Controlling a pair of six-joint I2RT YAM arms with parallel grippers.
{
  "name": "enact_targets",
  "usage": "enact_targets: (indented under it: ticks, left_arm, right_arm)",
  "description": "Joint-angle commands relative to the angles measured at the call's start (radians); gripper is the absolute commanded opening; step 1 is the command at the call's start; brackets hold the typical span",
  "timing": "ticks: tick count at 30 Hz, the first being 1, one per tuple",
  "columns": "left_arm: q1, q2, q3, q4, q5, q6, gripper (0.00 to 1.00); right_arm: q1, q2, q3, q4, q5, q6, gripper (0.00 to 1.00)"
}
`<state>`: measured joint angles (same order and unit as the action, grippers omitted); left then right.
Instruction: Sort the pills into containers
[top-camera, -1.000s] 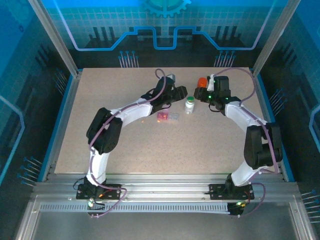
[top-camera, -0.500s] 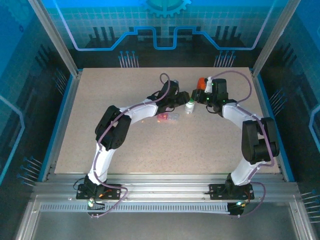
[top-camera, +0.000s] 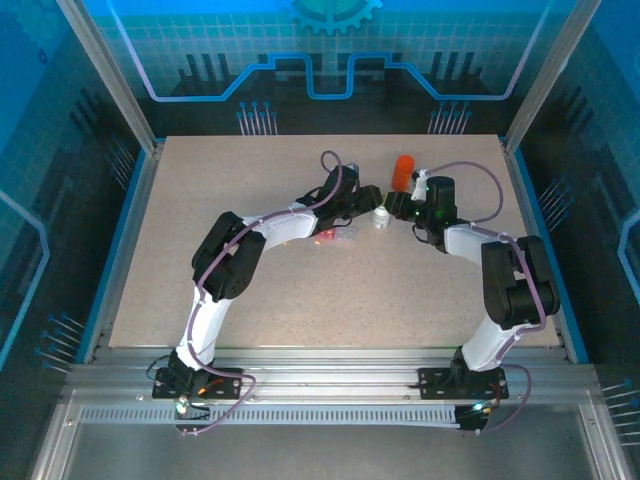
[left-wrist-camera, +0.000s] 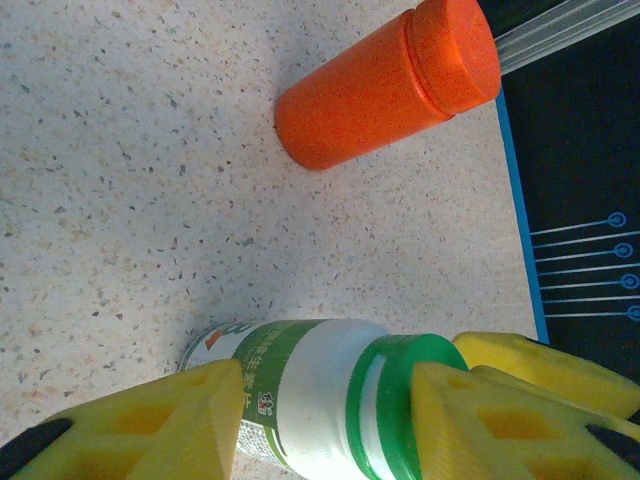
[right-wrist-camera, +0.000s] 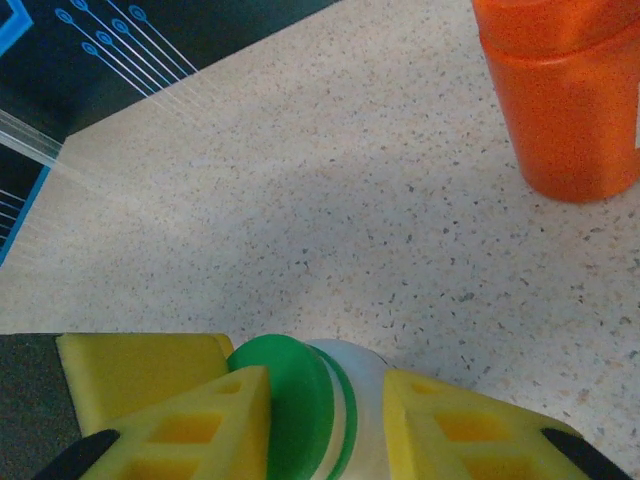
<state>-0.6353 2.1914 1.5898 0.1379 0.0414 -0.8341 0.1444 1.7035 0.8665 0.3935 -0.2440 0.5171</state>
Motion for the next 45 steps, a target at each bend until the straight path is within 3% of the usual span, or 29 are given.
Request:
enact_targets:
  ticks: [1,8,14,18,31,45]
  left_arm:
    - [-0.018,0.023,-0.039,-0.021,-0.003,-0.019,0.48]
    - [-0.03,0.031,-0.067,0.0,-0.007,-0.051,0.46]
    - [-0.048,0.031,-0.118,0.041,-0.026,-0.095,0.43]
    - [-0.062,0.04,-0.143,0.06,-0.054,-0.088,0.42]
    - [-0.064,0.085,-0.186,0.114,-0.092,-0.046,0.32]
    - [-0.083,0.101,-0.265,0.256,-0.116,0.03,0.22]
  right_arm:
    - [0.0,0.02,-0.071,-0.021,-0.004,-0.008,0.35]
    - [0.0,0.047,-0.144,0.047,0.009,0.025,0.33]
    - [0.029,0.059,-0.204,0.078,0.07,0.107,0.23]
    - [0.063,0.098,-0.279,0.223,0.107,0.169,0.22]
    - [0.117,0.146,-0.288,0.245,0.194,0.21,0.19]
    - [0.099,0.142,-0.276,0.221,0.177,0.248,0.21]
